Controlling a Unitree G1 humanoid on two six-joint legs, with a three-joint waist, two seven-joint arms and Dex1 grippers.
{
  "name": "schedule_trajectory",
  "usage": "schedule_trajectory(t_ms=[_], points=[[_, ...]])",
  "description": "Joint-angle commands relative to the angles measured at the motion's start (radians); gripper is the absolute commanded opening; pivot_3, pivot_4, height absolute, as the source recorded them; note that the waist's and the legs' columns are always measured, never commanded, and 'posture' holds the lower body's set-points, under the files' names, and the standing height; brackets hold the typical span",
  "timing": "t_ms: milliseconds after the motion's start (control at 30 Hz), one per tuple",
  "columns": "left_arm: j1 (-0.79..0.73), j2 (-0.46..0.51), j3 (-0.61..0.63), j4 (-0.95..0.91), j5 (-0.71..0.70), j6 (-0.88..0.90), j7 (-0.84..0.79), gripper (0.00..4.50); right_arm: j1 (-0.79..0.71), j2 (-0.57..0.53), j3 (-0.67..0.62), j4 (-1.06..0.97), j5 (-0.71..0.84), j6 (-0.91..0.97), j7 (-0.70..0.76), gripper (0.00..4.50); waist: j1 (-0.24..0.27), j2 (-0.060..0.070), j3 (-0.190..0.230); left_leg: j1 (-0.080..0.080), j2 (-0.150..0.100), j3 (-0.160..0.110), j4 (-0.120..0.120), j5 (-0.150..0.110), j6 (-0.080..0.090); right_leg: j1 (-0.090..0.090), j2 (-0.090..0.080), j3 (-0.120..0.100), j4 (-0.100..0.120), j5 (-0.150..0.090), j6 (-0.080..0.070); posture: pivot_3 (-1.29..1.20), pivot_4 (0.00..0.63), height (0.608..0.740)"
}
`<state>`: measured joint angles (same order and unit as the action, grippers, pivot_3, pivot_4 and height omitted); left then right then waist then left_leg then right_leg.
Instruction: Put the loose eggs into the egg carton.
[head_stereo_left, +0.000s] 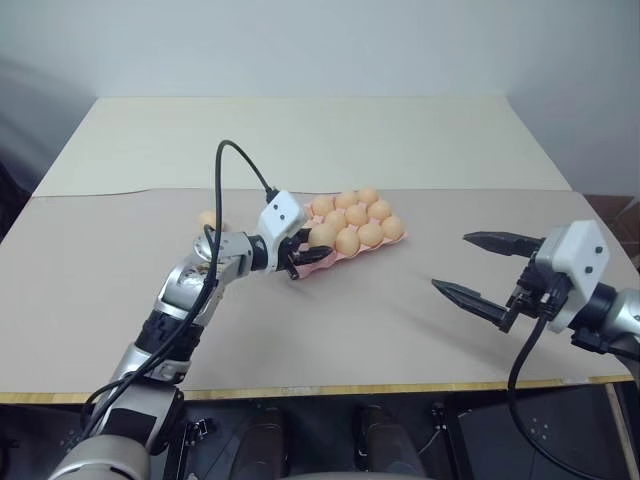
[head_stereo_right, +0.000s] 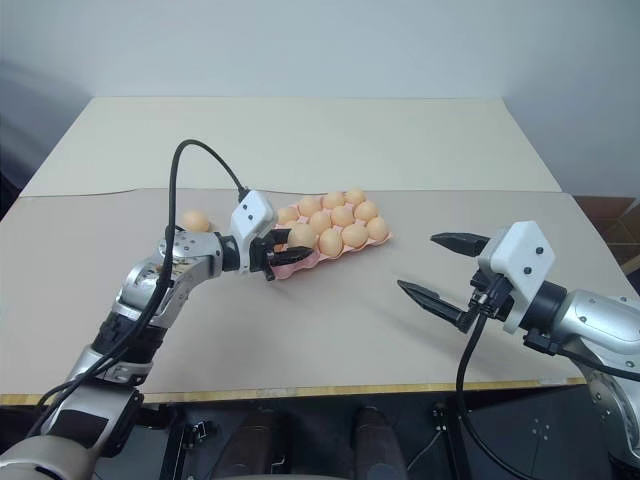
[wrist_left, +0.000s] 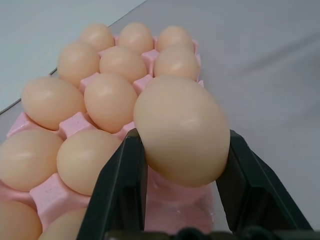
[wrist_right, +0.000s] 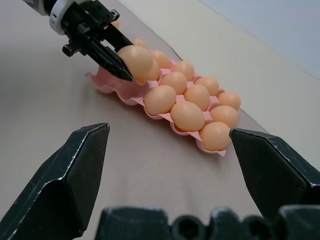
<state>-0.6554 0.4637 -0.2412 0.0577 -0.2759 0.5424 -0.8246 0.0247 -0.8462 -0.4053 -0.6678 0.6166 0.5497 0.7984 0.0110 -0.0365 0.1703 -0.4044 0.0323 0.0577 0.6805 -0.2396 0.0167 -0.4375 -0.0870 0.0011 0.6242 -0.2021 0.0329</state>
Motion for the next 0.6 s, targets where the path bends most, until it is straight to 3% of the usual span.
schedule_trajectory(t_ms=[33,167,367,600], points=[[-0.024,0.013,0.019,-0.015,0.007,-0.018,-0.028,3.20,-0.002,0.005,-0.029,-0.031,0.025,-0.008,-0.013,4.50,0.000,0.000,0.000,0.000,0.000,0.000,0.000,0.000,0.000,0.000,0.000,0.000,0.000,0.000,0.000,0.00,0.150,0.740],[-0.030,0.031,0.058,-0.030,0.001,-0.005,-0.022,4.44,-0.005,0.003,-0.024,-0.027,0.028,-0.013,-0.019,4.50,0.000,0.000,0.000,0.000,0.000,0.000,0.000,0.000,0.000,0.000,0.000,0.000,0.000,0.000,0.000,0.00,0.150,0.740],[0.018,0.110,0.140,-0.100,-0.023,0.006,-0.036,4.48,-0.016,0.003,-0.013,-0.016,0.028,-0.021,-0.018,4.50,-0.002,0.000,0.000,0.000,0.000,0.000,0.000,0.000,0.000,0.000,0.000,0.000,0.000,0.000,0.000,0.00,0.150,0.740],[0.232,0.237,0.378,-0.243,-0.173,0.069,-0.082,4.48,-0.022,0.007,-0.003,0.004,0.024,-0.031,-0.008,4.50,-0.010,0.000,0.000,0.000,0.002,0.000,0.000,0.000,0.000,-0.001,0.000,0.000,0.001,0.000,0.000,0.00,0.150,0.740]])
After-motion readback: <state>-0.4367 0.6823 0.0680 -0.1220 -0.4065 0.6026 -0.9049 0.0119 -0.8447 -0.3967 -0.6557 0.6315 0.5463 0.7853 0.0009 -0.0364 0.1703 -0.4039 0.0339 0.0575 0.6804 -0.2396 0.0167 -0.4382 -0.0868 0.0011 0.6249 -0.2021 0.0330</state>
